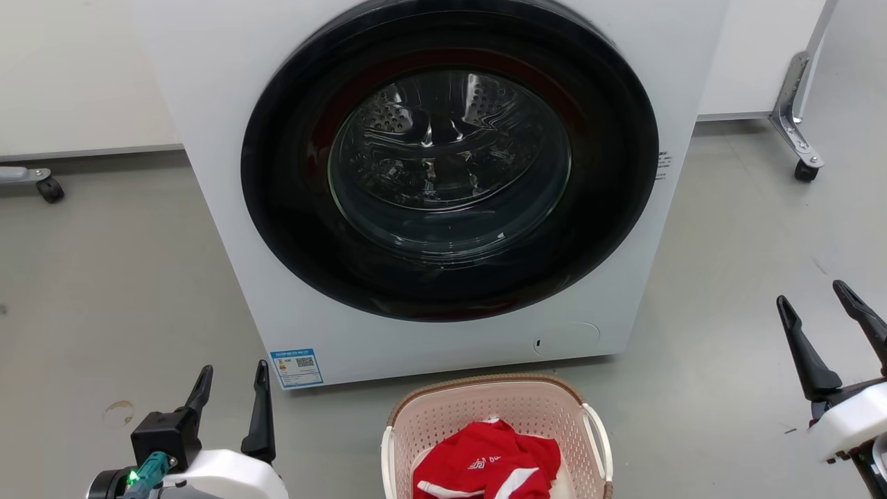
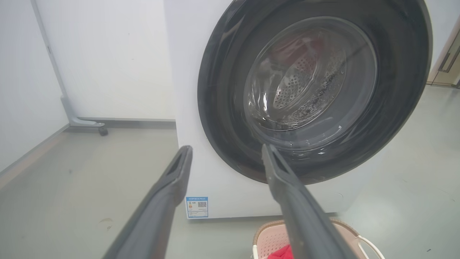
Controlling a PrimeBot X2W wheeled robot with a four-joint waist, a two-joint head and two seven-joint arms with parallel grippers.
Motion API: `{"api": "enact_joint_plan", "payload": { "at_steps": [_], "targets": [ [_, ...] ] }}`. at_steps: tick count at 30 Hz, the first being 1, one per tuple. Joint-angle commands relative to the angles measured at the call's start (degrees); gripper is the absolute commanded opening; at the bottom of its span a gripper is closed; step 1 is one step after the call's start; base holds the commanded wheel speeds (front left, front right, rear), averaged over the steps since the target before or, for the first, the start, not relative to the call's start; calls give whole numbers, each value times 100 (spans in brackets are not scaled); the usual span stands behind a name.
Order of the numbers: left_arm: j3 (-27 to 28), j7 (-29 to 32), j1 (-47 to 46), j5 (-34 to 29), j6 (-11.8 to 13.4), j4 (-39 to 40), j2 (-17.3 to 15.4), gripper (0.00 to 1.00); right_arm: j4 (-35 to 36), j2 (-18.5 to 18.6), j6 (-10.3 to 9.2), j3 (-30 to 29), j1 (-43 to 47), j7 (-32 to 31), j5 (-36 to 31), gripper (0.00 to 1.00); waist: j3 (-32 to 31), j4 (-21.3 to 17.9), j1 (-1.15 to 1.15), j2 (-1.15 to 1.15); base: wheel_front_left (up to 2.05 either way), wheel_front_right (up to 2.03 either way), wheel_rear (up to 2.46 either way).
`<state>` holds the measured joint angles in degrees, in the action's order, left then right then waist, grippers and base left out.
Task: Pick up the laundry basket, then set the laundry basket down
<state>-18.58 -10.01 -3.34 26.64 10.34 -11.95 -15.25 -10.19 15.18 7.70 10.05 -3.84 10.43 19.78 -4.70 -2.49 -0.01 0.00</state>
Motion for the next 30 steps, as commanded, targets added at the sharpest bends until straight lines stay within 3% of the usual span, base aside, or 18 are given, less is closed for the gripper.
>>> {"api": "enact_joint_plan", "payload": {
  "at_steps": [1,20,30],
  "targets": [
    [211,16,-122,38,70,220,-113,100,141,186,-21,9,-11,-31,46,100,0,14,1,0,0,0,0],
    [279,64,103,111,249,434,-223,100,-26,109,-21,-116,112,-13,78,100,-19,66,1,0,0,0,0],
    [337,40,158,276,76,519,-362,100,-21,102,-21,-89,143,-20,105,100,-1,72,1,0,0,0,0]
  ]
}}
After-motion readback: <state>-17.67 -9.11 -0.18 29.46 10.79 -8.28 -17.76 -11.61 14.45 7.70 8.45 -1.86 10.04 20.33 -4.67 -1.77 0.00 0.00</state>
